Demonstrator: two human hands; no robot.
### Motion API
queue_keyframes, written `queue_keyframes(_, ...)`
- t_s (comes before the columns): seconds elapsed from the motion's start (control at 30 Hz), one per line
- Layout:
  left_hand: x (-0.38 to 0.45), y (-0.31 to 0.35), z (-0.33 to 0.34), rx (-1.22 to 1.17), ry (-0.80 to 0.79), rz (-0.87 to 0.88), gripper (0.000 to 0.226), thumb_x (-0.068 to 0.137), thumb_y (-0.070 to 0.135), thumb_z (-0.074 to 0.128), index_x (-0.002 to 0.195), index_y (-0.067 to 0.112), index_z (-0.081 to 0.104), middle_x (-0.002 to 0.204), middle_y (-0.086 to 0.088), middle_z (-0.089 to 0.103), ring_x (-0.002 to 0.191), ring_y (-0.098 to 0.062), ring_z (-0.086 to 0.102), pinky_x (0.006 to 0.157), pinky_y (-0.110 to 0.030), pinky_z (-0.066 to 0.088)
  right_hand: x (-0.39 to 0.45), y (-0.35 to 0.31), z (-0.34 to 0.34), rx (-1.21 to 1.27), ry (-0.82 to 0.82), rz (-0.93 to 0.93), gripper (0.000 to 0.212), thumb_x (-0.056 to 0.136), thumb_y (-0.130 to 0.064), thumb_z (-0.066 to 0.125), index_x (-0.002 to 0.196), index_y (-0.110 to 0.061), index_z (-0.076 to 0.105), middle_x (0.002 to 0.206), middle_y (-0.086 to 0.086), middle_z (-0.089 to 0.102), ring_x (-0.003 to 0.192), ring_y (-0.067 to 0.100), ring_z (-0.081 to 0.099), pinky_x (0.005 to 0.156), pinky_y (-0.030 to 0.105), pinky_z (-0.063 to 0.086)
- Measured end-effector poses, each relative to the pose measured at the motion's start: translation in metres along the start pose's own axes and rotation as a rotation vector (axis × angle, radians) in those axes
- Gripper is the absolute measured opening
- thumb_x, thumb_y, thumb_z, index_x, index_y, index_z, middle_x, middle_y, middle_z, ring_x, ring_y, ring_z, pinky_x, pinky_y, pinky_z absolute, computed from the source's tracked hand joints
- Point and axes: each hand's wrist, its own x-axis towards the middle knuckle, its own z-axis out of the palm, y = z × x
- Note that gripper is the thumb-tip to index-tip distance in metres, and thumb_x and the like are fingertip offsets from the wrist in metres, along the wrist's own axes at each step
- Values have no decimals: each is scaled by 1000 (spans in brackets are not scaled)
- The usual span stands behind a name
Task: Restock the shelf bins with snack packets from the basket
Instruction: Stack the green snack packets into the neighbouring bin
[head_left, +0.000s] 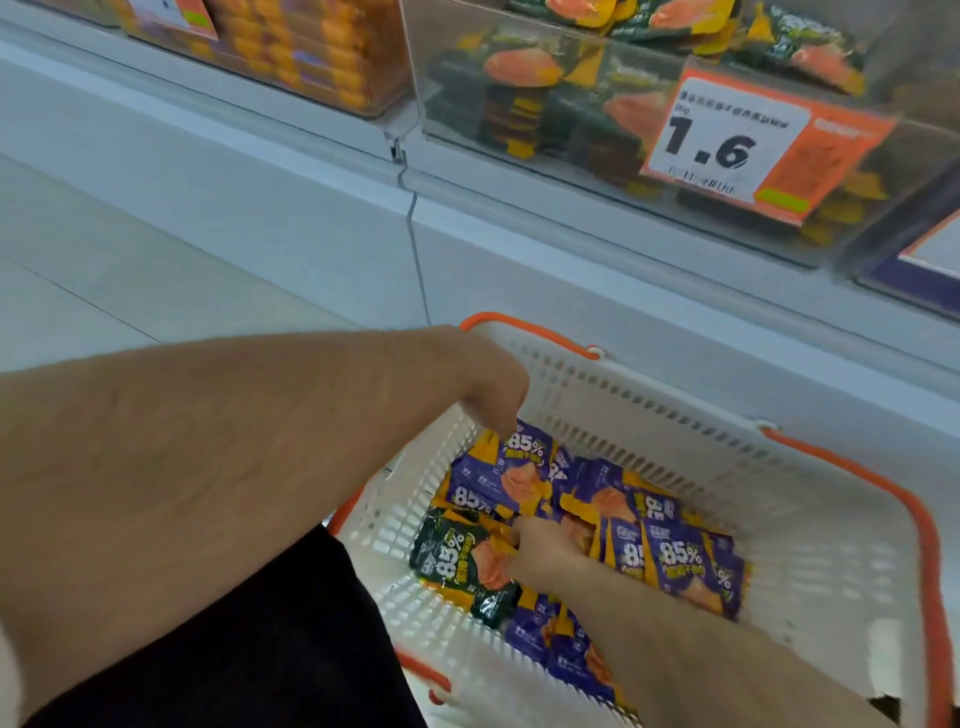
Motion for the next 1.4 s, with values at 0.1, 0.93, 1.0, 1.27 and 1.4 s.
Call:
queue_keyframes(0.1,1,-1,-2,-16,4,-6,45,97,42,49,132,14,56,131,-3,58,118,-24,53,98,-36,42,1,-3,5,39,20,7,30,90,-9,54,119,-15,55,99,6,60,80,23,59,56,32,43)
queue_keyframes(0.93,-102,-65,-82,-569,163,-225,43,84,60,64,112,27,58,126,-1,63,110,-24,63,84,-40,54,-159,-51,-197,541,755,-435,41,94,4,53,90,-36,58,104,-9,66,88,13,65,63,15,44)
queue_keyframes(1.0,-118,-70,-86,-629,118,-178,44,79,64,64,107,31,56,120,4,66,114,-23,62,99,-50,46,-177,-58,-205,641,807,-493,41,95,7,51,89,-34,56,95,-11,66,75,4,63,56,13,43)
queue_keyframes(1.27,-138,-70,-98,-1072,530,153,16,90,19,67,84,11,55,66,5,61,61,-9,66,57,-21,47,-214,-81,-238,899,904,-596,38,91,10,54,79,-23,69,88,2,70,69,16,60,57,25,48)
queue_keyframes(1.4,-131,-61,-107,-1373,924,205,12,91,17,66,84,11,59,69,1,67,50,-6,57,47,-17,45,-231,-93,-247,1067,829,-647,41,89,17,48,93,-18,69,82,0,73,47,18,56,41,24,42)
